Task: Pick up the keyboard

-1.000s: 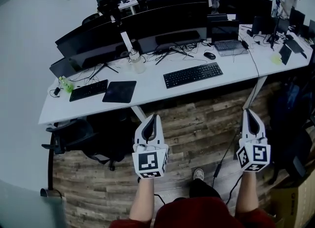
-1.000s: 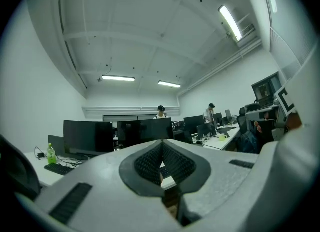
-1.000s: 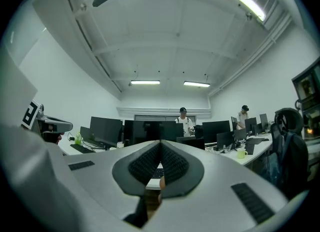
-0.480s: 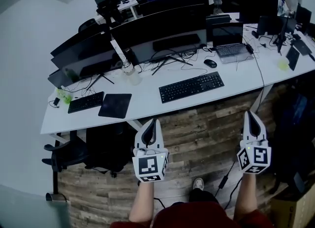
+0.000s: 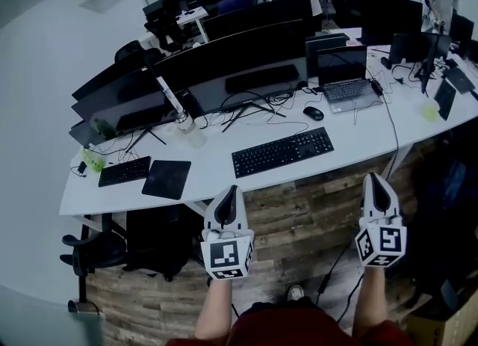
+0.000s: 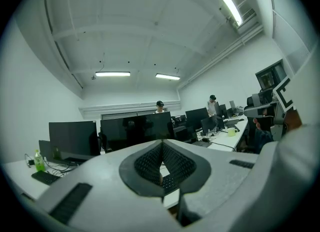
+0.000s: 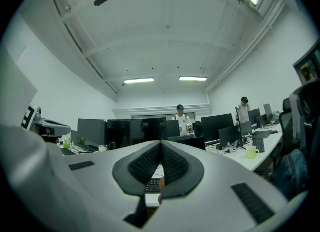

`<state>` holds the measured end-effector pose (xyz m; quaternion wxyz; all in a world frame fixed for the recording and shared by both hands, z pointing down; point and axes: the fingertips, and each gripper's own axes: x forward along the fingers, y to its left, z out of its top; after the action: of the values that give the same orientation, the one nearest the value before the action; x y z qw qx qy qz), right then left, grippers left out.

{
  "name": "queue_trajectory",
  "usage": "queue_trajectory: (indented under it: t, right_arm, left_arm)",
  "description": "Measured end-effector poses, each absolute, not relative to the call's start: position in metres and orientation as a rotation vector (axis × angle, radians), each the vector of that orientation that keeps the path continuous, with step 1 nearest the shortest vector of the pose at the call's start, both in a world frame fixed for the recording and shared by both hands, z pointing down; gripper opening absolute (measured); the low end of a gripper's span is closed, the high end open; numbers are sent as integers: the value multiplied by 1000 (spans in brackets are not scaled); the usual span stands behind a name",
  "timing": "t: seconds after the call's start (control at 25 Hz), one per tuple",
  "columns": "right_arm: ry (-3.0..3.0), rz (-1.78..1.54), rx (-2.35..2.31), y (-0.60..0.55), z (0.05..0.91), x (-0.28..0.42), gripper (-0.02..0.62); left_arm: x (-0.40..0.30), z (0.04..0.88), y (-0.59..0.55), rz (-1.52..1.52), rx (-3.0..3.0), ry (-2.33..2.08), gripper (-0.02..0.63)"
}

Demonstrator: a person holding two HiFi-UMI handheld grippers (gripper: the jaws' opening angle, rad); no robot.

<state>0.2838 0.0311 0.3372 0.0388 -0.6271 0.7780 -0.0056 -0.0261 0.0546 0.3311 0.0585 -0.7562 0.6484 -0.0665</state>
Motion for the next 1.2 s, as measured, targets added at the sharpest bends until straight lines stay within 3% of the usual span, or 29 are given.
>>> queue_trajectory:
  t: [0.64, 1.2]
  right_arm:
    - [2377, 48, -1938, -17, 329, 285, -3]
    - [2345, 66, -2001, -125, 325, 254, -3]
  left_arm:
    - [-34, 333, 1, -150, -2294, 1968, 6]
    - [-69, 339, -118, -145, -2344, 1937, 6]
